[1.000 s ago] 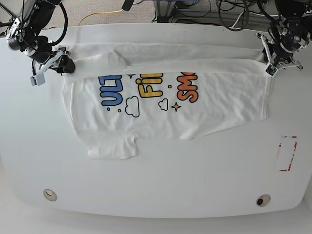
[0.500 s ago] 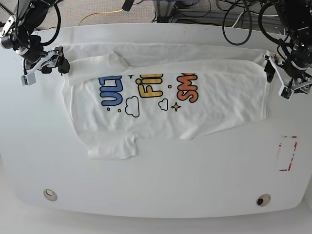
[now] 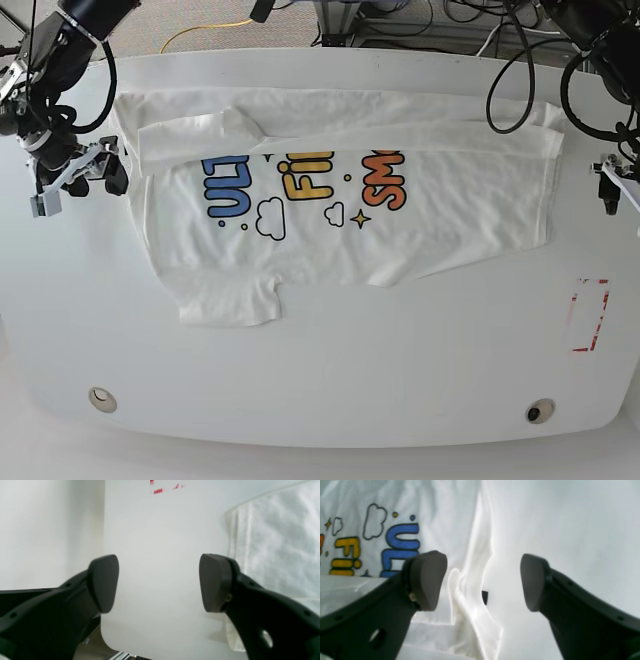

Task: Fold the T-shirt properly
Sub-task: 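Open both grippers and move the right gripper toward the sleeve, then lower both grippers onto the shirt's side edges near the sleeves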

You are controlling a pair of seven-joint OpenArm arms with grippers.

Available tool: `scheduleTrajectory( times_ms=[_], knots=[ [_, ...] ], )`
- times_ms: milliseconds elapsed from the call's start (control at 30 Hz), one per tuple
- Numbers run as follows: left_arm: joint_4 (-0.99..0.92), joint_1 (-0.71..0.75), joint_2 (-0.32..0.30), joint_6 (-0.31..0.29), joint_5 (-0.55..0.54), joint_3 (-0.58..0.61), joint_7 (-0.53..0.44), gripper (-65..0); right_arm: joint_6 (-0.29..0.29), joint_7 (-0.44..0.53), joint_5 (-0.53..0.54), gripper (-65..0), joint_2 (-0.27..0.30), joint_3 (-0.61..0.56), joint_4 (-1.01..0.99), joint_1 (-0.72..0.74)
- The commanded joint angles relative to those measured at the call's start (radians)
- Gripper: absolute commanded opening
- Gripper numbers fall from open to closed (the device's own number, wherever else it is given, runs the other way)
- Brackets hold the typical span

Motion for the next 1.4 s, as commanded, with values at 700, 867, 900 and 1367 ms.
scheduleTrajectory(
  times_ms=[700,867,900,1367],
  knots=[
    [0.002,0.005,-0.001,0.003,0.001,-0.011,-0.011,-17.9,0.001,0.320,-0.316,-19.0,0.026,-0.260,-0.524,0.405],
    [0.002,0.013,-0.001,0.003,0.001,-0.011,-0.011,-17.9,0.001,0.450,-0.396,-19.0,0.026,-0.316,-0.651,0.454],
    [0.002,0.014,-0.001,0.003,0.001,-0.011,-0.011,-17.9,0.001,0.479,-0.415,-19.0,0.026,-0.322,-0.676,0.461],
    [0.004,0.027,-0.001,0.003,-0.002,-0.025,-0.011,-17.9,0.001,0.737,-0.603,-29.0,0.018,-0.326,-0.909,0.527]
  ],
)
